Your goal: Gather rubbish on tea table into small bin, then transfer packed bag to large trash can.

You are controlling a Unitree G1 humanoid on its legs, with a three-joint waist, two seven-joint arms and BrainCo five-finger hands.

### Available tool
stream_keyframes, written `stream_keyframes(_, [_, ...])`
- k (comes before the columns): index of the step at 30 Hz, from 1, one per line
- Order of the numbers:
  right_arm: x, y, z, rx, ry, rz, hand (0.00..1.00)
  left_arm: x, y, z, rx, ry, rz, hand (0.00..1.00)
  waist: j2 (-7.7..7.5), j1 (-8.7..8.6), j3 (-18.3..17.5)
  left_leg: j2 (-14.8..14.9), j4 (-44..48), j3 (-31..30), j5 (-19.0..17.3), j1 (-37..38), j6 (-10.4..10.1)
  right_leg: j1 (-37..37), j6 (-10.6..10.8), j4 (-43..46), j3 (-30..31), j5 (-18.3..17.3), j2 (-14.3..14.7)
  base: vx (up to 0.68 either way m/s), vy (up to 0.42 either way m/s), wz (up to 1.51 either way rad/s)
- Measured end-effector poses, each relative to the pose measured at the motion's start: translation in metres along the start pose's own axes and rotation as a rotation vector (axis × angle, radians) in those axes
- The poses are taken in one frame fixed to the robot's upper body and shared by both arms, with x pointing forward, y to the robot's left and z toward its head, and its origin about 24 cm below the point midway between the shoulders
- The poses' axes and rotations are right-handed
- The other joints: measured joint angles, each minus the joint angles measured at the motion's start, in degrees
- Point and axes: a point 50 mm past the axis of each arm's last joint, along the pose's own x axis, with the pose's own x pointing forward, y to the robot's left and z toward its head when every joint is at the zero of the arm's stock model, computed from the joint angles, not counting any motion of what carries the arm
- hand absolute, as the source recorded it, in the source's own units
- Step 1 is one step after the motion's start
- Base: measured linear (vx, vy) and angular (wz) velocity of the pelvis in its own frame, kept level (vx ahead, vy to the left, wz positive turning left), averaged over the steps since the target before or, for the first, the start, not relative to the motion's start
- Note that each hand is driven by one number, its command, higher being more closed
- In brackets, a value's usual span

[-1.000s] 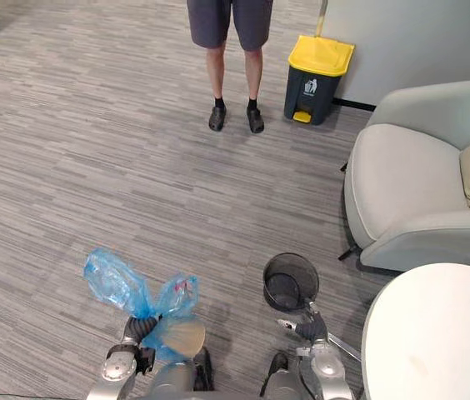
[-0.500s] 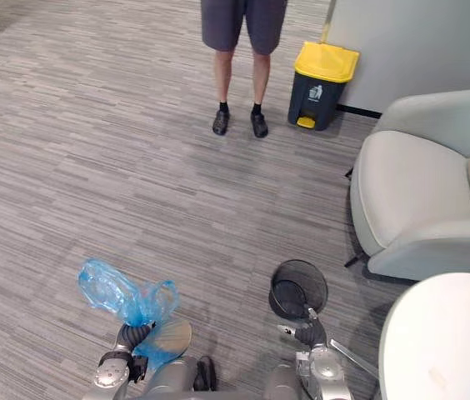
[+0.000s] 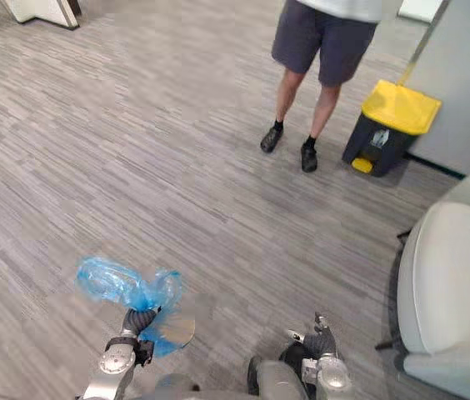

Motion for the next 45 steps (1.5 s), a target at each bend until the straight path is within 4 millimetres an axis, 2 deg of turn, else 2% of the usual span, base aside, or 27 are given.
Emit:
stream_keyframes(2, [0.002,0.002,0.009,0.020,-0.035,-0.001,0.00,-0.001,-0.003,0.002,-0.013,-0.006,-0.004,1.00,-0.67,0.91,-0.3,3.3,4.9,4.9,-2.2,-5.8,3.8,3.9,-0.1,-3.2,2.6,-0.1,0.1,0.29,0.003,-0.40])
stream_keyframes(4, [0.002,0.004,0.011,0.031,-0.041,0.003,0.00,-0.001,-0.004,0.002,-0.016,-0.008,-0.005,1.00,-0.65,1.69,-0.3,3.9,2.0,5.4,-3.0,-8.0,4.8,5.2,0.0,-4.9,4.4,-0.2,0.1,0.27,0.127,-0.59])
stream_keyframes(5, [0.003,0.004,0.012,0.041,-0.044,0.003,0.00,-0.001,-0.004,0.002,-0.016,-0.009,-0.005,1.00,-1.02,2.82,-0.1,3.1,-6.7,4.2,-3.3,-10.3,5.0,6.2,0.8,-5.7,6.8,-0.5,-0.7,0.20,0.214,-0.63])
stream_keyframes(7, [0.004,0.004,0.011,0.050,-0.033,-0.002,0.00,-0.001,-0.004,0.001,-0.018,-0.004,-0.005,1.00,-1.32,2.91,0.1,0.5,-15.0,0.5,-2.4,-10.9,4.3,6.3,2.6,-5.2,8.3,-1.5,-1.8,0.19,0.277,-0.61])
stream_keyframes(8, [0.005,-0.002,0.006,0.035,-0.008,-0.016,0.00,-0.002,-0.009,-0.003,-0.030,0.015,-0.013,1.00,0.55,2.93,-0.4,-1.1,-27.2,-5.7,0.7,-9.5,2.1,5.8,5.1,-3.9,10.7,-3.4,-1.2,0.18,0.341,-0.67])
stream_keyframes(9, [0.006,-0.005,0.004,0.027,0.000,-0.021,0.00,-0.003,-0.012,-0.006,-0.035,0.029,-0.017,1.00,1.40,2.98,-0.4,-0.7,-27.3,-6.7,4.5,-9.2,1.3,5.9,6.0,-3.0,11.7,-4.7,-1.0,0.20,0.362,-0.84])
stream_keyframes(10, [0.006,-0.004,0.001,0.026,0.022,-0.018,0.00,-0.004,-0.015,-0.012,-0.035,0.060,-0.023,1.00,1.12,2.97,-0.7,-2.1,-26.0,-6.7,5.7,-8.7,2.3,5.9,7.0,-1.8,13.2,-5.9,-1.6,0.22,0.297,-0.66])
stream_keyframes(12, [0.001,0.002,-0.009,0.040,0.055,-0.007,0.00,-0.004,-0.007,-0.019,-0.006,0.086,-0.018,1.00,-2.05,2.55,-1.7,-5.3,-24.5,-2.1,1.8,-7.9,4.6,4.3,8.8,1.1,17.2,-8.5,-5.8,0.28,0.302,-0.68])
stream_keyframes(13, [0.001,0.002,-0.010,0.040,0.059,-0.007,0.00,-0.004,-0.006,-0.020,-0.002,0.089,-0.017,1.00,-2.55,2.67,-2.0,-5.6,-24.1,-0.8,0.9,-7.7,5.2,3.2,9.0,3.1,18.6,-8.9,-6.4,0.28,0.255,-0.72])
stream_keyframes(15, [0.003,0.005,-0.009,0.037,0.062,0.004,0.00,-0.006,-0.002,-0.024,0.011,0.104,-0.013,1.00,-3.47,2.56,-2.1,-5.9,-24.3,3.9,-1.9,-5.4,6.5,-2.3,10.6,12.6,20.2,-8.2,-7.5,0.35,0.268,-1.04])
stream_keyframes(16, [0.004,0.007,-0.008,0.034,0.064,0.011,0.00,-0.008,0.001,-0.028,0.027,0.116,-0.012,1.00,-3.90,2.42,-2.2,-6.2,-25.7,6.5,-3.1,-2.4,7.6,-5.9,13.4,20.2,18.0,-6.1,-8.8,0.30,0.196,-0.96])
stream_keyframes(18, [0.004,0.007,-0.009,0.030,0.066,0.013,0.00,-0.009,0.002,-0.029,0.040,0.119,-0.017,1.00,-2.83,0.78,-1.9,-6.3,-27.0,7.1,-4.3,0.4,8.5,-8.4,12.6,25.7,12.4,-5.9,-10.0,0.30,0.104,-0.44])
stream_keyframes(20, [0.005,0.007,-0.007,0.017,0.062,0.016,0.00,-0.008,0.009,-0.029,0.060,0.116,-0.007,1.00,-2.54,-0.48,-1.7,-6.2,-29.3,7.5,-4.4,3.4,8.2,-11.2,9.7,28.6,6.2,-7.8,-10.3,0.43,0.032,-0.18])
stream_keyframes(23, [0.011,-0.002,0.000,-0.031,0.049,0.007,0.00,0.002,0.011,-0.020,0.069,0.097,-0.004,1.00,-0.25,-0.68,-0.3,-3.5,-36.1,11.1,-4.1,12.2,7.5,-19.9,2.4,20.8,-9.5,-8.1,-6.9,0.51,-0.046,-0.32])
stream_keyframes(24, [0.011,-0.002,0.000,-0.033,0.047,0.007,0.00,0.003,0.011,-0.019,0.069,0.097,-0.005,1.00,-0.30,-0.68,-0.4,-3.4,-36.4,11.4,-4.0,12.8,7.3,-20.5,2.0,18.7,-10.9,-7.2,-6.6,0.42,-0.049,-0.26])
stream_keyframes(25, [0.010,-0.003,-0.001,-0.041,0.051,0.007,0.00,0.004,0.014,-0.020,0.080,0.101,-0.002,1.00,-1.07,-0.79,-0.8,-4.0,-37.6,12.1,-4.0,15.5,5.0,-20.6,0.6,6.8,-15.1,1.0,-5.2,0.65,-0.049,-0.18])
stream_keyframes(26, [0.009,-0.010,-0.006,-0.056,0.067,-0.006,0.00,0.003,0.011,-0.023,0.075,0.118,-0.009,1.00,-0.04,-1.19,-0.5,-3.6,-37.2,11.8,-5.4,17.9,2.7,-19.2,-8.4,2.6,-16.0,11.2,-3.9,0.66,-0.036,-0.35])
stream_keyframes(27, [0.012,-0.012,-0.003,-0.061,0.064,-0.011,0.00,0.003,0.010,-0.023,0.071,0.122,-0.012,1.00,1.24,-0.80,-0.9,-2.3,-36.5,11.8,-5.3,17.9,2.2,-19.2,-8.6,2.7,-15.7,11.0,-2.7,0.65,-0.055,-0.41])
stream_keyframes(29, [0.017,-0.010,0.009,-0.048,0.031,-0.014,0.00,0.011,0.007,-0.013,0.067,0.091,-0.017,1.00,1.48,-1.62,-0.8,-2.4,-34.0,11.3,-0.1,16.7,1.1,-18.5,-7.8,2.4,-14.4,8.3,-2.1,0.46,-0.096,-0.23])
stream_keyframes(31, [0.015,-0.011,0.003,-0.050,0.054,-0.014,0.00,0.014,0.002,-0.009,0.053,0.080,-0.026,1.00,1.63,-2.19,-0.5,-0.8,-24.5,10.6,5.3,15.7,-0.7,-13.3,-6.6,0.6,-13.9,6.3,-0.7,0.41,-0.091,-0.11])
stream_keyframes(32, [0.014,-0.011,0.001,-0.051,0.056,-0.013,0.00,0.010,-0.001,-0.013,0.045,0.091,-0.033,1.00,1.82,-1.65,-0.4,1.5,-12.6,8.8,10.0,13.1,-1.7,-7.7,-6.5,-3.4,-12.2,6.3,0.8,0.36,-0.025,-0.60])
stream_keyframes(35, [0.015,-0.009,0.005,-0.053,0.043,-0.008,0.00,0.004,-0.008,-0.020,0.021,0.109,-0.051,1.00,1.84,0.02,-0.2,4.9,5.5,8.5,3.5,3.7,1.7,0.5,-7.2,-8.8,-6.3,5.8,3.7,0.34,0.045,-1.02])
stream_keyframes(36, [0.017,-0.007,0.009,-0.050,0.031,-0.004,0.00,0.003,-0.008,-0.022,0.008,0.116,-0.046,1.00,1.54,0.18,0.0,4.8,3.6,8.5,2.1,0.3,3.3,2.3,-6.1,-10.4,-3.9,6.4,3.7,0.25,0.087,-1.10])
stream_keyframes(41, [0.018,-0.008,0.010,-0.043,0.034,-0.010,0.00,-0.001,-0.008,-0.027,-0.005,0.131,-0.039,1.00,0.78,1.48,1.4,2.0,-17.8,6.8,0.4,-6.0,3.8,6.8,-3.4,-13.2,4.2,6.5,2.2,0.23,0.158,-0.84])
stream_keyframes(43, [0.019,-0.010,0.010,-0.047,0.034,-0.016,0.00,-0.001,-0.012,-0.027,-0.017,0.133,-0.044,1.00,0.67,1.55,1.6,-0.4,-28.7,5.1,1.8,-5.9,2.6,7.3,-1.3,-13.7,6.1,5.6,0.9,0.22,0.263,-0.46])
stream_keyframes(44, [0.018,-0.013,0.009,-0.054,0.038,-0.023,0.00,-0.003,-0.016,-0.028,-0.032,0.141,-0.050,1.00,1.78,1.99,1.2,-0.6,-33.3,4.9,3.7,-5.1,2.8,7.6,0.6,-13.2,7.0,4.1,1.0,0.30,0.384,-0.60])
stream_keyframes(45, [0.016,-0.019,0.005,-0.065,0.050,-0.034,0.00,-0.005,-0.019,-0.030,-0.043,0.147,-0.053,1.00,3.23,2.83,0.8,-0.5,-34.8,4.5,8.2,-3.7,5.1,8.1,2.3,-11.9,8.6,2.3,1.1,0.29,0.349,-0.61])
